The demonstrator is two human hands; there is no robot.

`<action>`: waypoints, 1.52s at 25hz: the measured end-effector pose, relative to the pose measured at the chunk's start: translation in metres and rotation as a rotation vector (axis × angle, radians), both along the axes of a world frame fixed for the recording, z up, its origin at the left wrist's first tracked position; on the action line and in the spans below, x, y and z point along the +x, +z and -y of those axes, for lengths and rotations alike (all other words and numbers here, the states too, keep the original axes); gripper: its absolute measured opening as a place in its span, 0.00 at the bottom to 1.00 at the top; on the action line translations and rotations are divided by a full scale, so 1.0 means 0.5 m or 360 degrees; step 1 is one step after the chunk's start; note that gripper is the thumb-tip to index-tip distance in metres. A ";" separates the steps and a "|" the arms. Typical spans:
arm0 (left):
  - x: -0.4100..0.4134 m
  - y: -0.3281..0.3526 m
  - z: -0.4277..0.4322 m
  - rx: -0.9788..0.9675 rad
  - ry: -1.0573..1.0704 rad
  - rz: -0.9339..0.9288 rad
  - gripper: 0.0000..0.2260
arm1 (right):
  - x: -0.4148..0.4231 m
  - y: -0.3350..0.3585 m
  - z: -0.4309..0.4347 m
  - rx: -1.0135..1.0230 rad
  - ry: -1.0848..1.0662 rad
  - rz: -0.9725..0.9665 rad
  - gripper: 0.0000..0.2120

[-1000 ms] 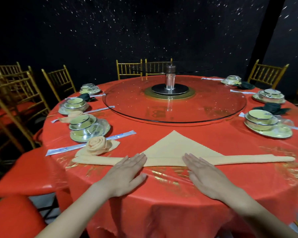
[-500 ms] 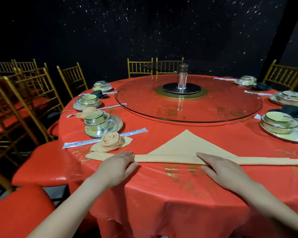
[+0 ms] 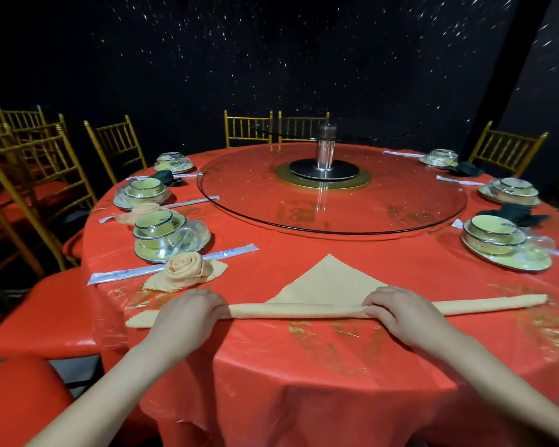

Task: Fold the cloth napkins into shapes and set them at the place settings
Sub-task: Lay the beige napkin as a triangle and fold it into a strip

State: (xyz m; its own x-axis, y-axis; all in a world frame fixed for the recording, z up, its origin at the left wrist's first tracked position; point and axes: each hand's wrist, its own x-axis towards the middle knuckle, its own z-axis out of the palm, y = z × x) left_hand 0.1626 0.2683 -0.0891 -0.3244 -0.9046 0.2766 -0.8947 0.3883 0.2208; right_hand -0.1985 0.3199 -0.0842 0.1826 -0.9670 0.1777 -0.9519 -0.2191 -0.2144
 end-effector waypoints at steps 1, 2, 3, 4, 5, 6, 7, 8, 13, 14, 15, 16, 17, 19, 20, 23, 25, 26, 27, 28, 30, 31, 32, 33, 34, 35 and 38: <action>-0.003 0.005 0.004 0.0061 0.0030 -0.0026 0.07 | 0.002 0.005 0.007 0.0035 -0.0051 0.0049 0.07; -0.006 0.010 0.010 0.0122 0.0072 -0.0044 0.07 | 0.004 0.008 0.015 0.0053 -0.0112 0.0116 0.05; -0.010 0.014 0.016 0.0165 0.0126 -0.0030 0.07 | 0.006 0.009 0.023 0.0064 -0.0178 0.0161 0.03; -0.014 0.019 0.022 0.0174 0.0179 0.0033 0.08 | 0.008 0.008 0.029 0.0070 -0.0223 0.0200 0.01; -0.022 0.021 0.027 0.0117 0.0215 0.0120 0.09 | 0.011 0.006 0.035 0.0066 -0.0249 0.0216 0.03; -0.036 0.020 0.030 0.0012 0.0200 0.0161 0.10 | 0.012 0.001 0.040 0.0053 -0.0250 0.0228 0.04; -0.060 0.019 0.029 -0.0093 0.0108 0.0115 0.11 | 0.012 -0.002 0.045 0.0038 -0.0247 0.0228 0.04; -0.095 0.018 0.023 -0.0160 -0.0047 0.0024 0.13 | 0.012 -0.005 0.049 0.0024 -0.0237 0.0231 0.02; -0.314 -0.003 -0.031 -0.0127 -0.0700 -0.0054 0.18 | 0.012 -0.019 0.063 -0.0084 -0.0271 0.0225 0.04; -0.332 -0.012 -0.032 -0.0140 -0.0681 0.0012 0.17 | 0.012 -0.022 0.062 -0.0152 -0.0279 0.0240 0.06; -0.338 -0.024 -0.028 -0.0179 -0.0656 0.0074 0.16 | 0.015 -0.025 0.057 -0.0211 -0.0268 0.0249 0.10; -0.340 -0.033 -0.024 -0.0200 -0.0630 0.0093 0.15 | 0.016 -0.029 0.049 -0.0253 -0.0223 0.0247 0.17; -0.340 -0.039 -0.023 -0.0191 -0.0607 0.0085 0.16 | 0.016 -0.033 0.039 -0.0227 -0.0146 0.0212 0.26; -0.342 -0.044 -0.023 -0.0174 -0.0575 0.0086 0.18 | 0.012 -0.045 0.014 -0.0035 -0.0038 0.0031 0.40; -0.345 -0.049 -0.020 -0.0177 -0.0551 0.0082 0.19 | 0.002 -0.049 0.003 0.0022 -0.0025 -0.0052 0.42; -0.347 -0.049 -0.016 -0.0153 -0.0576 0.0036 0.17 | -0.037 -0.045 -0.018 0.0095 -0.0132 -0.0123 0.31; -0.346 -0.053 -0.013 -0.0250 -0.0596 0.0039 0.13 | -0.065 -0.039 -0.031 0.0133 -0.0223 -0.0148 0.25; -0.347 -0.053 -0.013 -0.0269 -0.0591 0.0060 0.12 | -0.080 -0.038 -0.036 0.0149 -0.0263 -0.0160 0.23; -0.349 -0.052 -0.011 -0.0257 -0.0589 0.0073 0.12 | -0.097 -0.038 -0.041 0.0170 -0.0307 -0.0166 0.22; -0.351 -0.055 -0.006 -0.0285 -0.0586 0.0079 0.14 | -0.113 -0.037 -0.046 0.0197 -0.0356 -0.0163 0.22; -0.351 -0.061 0.004 -0.0372 -0.0568 0.0079 0.17 | -0.139 -0.035 -0.056 0.0236 -0.0450 -0.0156 0.22; -0.352 -0.060 0.004 -0.0372 -0.0553 0.0105 0.18 | -0.151 -0.035 -0.060 0.0247 -0.0491 -0.0158 0.22; -0.354 -0.062 0.007 -0.0399 -0.0546 0.0129 0.18 | -0.164 -0.035 -0.066 0.0255 -0.0529 -0.0150 0.22; -0.354 -0.064 0.011 -0.0435 -0.0538 0.0152 0.18 | -0.175 -0.035 -0.069 0.0256 -0.0568 -0.0136 0.22; -0.355 -0.065 0.015 -0.0461 -0.0519 0.0177 0.17 | -0.188 -0.035 -0.071 0.0256 -0.0614 -0.0125 0.22; -0.358 -0.065 0.017 -0.0454 -0.0494 0.0189 0.17 | -0.203 -0.034 -0.074 0.0264 -0.0667 -0.0120 0.22; -0.359 -0.067 0.021 -0.0442 -0.0483 0.0189 0.13 | -0.244 -0.029 -0.081 0.0335 -0.0804 -0.0106 0.22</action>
